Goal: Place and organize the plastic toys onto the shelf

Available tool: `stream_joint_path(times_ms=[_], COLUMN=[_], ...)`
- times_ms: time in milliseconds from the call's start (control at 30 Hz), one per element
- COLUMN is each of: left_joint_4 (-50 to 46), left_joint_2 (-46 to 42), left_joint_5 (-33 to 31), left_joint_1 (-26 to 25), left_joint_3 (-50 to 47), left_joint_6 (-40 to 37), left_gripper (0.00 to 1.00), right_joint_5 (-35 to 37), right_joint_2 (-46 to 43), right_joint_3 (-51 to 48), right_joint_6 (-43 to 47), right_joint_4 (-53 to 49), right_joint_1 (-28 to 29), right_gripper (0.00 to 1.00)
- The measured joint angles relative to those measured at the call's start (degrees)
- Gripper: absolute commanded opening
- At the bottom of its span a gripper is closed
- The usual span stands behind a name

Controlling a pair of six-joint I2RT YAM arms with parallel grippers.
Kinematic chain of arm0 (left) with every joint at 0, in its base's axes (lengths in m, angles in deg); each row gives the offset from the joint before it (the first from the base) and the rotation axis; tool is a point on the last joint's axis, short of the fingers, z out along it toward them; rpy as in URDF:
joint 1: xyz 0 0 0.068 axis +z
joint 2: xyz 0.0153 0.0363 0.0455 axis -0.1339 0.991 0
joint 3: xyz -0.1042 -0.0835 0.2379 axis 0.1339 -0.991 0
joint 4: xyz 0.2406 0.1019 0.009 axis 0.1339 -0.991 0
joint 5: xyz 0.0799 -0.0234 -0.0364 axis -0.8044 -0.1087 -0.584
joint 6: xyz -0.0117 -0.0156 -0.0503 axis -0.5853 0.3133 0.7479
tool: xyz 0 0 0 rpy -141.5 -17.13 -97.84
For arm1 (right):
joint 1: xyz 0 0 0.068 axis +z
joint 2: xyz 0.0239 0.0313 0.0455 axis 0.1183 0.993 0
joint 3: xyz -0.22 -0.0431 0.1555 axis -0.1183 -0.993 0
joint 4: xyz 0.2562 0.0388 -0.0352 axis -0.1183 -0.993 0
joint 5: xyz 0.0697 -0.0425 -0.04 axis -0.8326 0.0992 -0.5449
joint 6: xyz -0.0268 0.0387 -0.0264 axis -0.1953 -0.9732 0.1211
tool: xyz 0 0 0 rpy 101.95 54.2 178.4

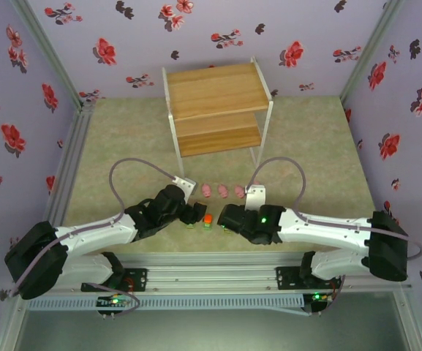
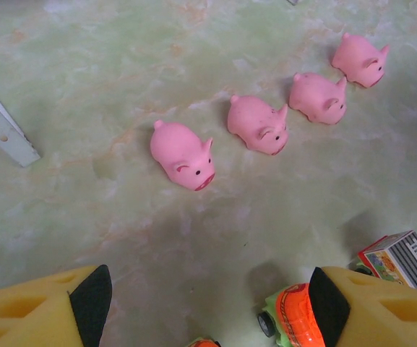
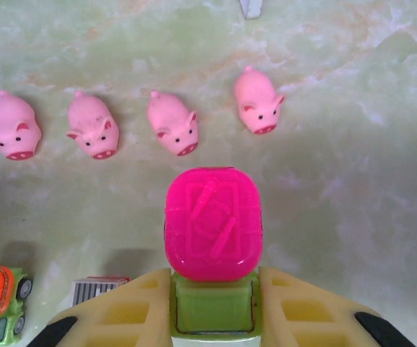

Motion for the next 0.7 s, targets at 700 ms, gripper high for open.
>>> stream_joint_path(times_ms=[700], left_joint_4=[-0.1], left_joint_2=[0.0], left_joint_5=[0.3], left_joint_1=[-0.2], left_joint_3=[0.7], left_joint_6=[0.0], left_gripper=[0.76], right_joint_5=[0.5], right_joint_2=[3.3], right_joint_3=[15.3], right_joint_6=[24.2], right_joint_4=[1.7], right_joint_1=[-12.8], right_gripper=[0.23])
